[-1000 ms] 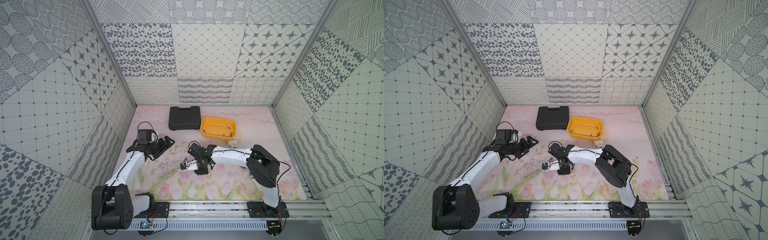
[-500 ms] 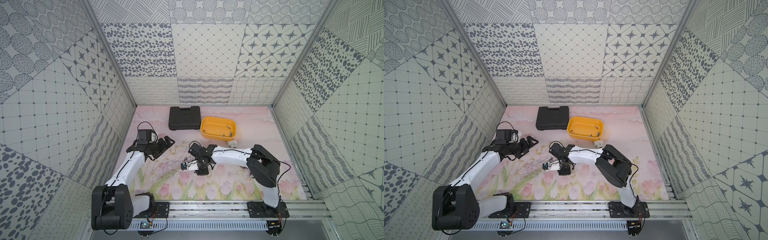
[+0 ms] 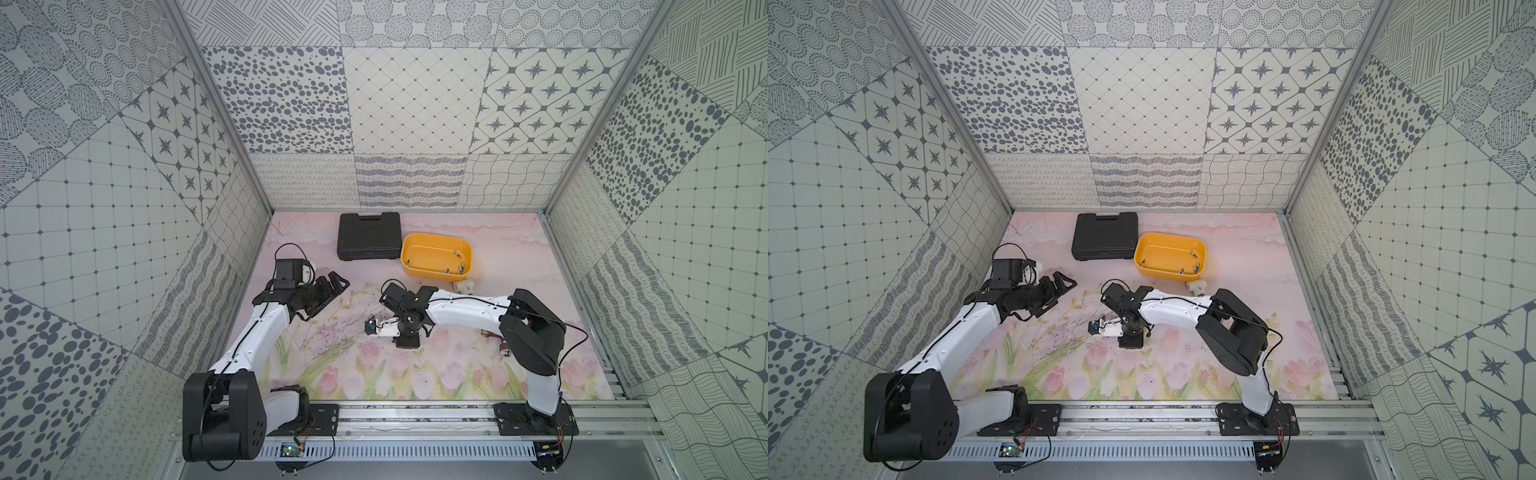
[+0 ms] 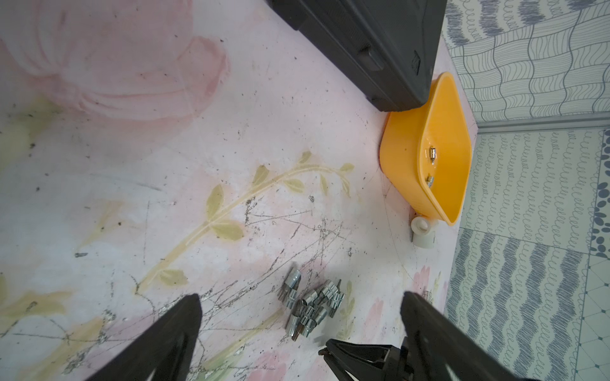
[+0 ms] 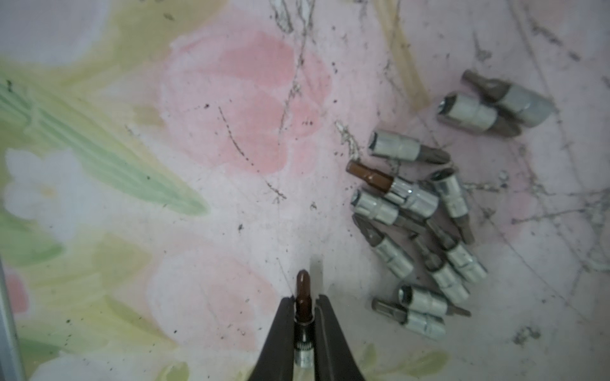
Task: Put the bit on the desktop into the storage box
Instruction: Pick up the screwdriver bit from the center of the board, then place the screwdriver bit in the storage box.
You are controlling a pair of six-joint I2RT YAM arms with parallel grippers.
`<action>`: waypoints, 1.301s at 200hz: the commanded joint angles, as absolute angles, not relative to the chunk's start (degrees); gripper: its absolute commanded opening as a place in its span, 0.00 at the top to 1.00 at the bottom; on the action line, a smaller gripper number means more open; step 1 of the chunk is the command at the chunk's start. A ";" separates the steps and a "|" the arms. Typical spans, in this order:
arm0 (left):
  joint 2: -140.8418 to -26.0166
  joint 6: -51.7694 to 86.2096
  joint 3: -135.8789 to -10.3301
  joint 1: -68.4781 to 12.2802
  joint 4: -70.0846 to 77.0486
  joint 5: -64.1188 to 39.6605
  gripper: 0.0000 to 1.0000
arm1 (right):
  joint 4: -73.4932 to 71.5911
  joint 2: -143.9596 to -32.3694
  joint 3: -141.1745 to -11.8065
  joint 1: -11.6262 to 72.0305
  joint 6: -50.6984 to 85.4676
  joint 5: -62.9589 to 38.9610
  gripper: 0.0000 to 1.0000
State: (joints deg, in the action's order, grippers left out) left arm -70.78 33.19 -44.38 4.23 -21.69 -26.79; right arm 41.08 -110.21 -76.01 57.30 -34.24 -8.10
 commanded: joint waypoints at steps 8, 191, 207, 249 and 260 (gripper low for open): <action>-70.40 32.17 -44.42 4.57 -21.95 -26.63 0.01 | 40.96 -104.91 -76.89 56.15 -30.24 -8.96 0.95; -70.74 32.15 -44.64 4.48 -21.59 -27.07 0.01 | 30.24 -104.21 -84.61 26.72 9.41 -0.20 0.97; -70.66 32.09 -44.52 4.49 -21.62 -27.05 0.01 | 30.18 -105.95 -85.49 25.20 11.68 0.55 0.99; -70.48 32.12 -44.32 4.53 -21.65 -27.08 0.01 | 29.34 -109.46 -86.66 23.40 16.19 3.97 1.00; -70.40 32.08 -44.25 4.59 -21.71 -27.07 0.01 | 29.01 -110.40 -86.99 23.38 16.92 4.99 1.00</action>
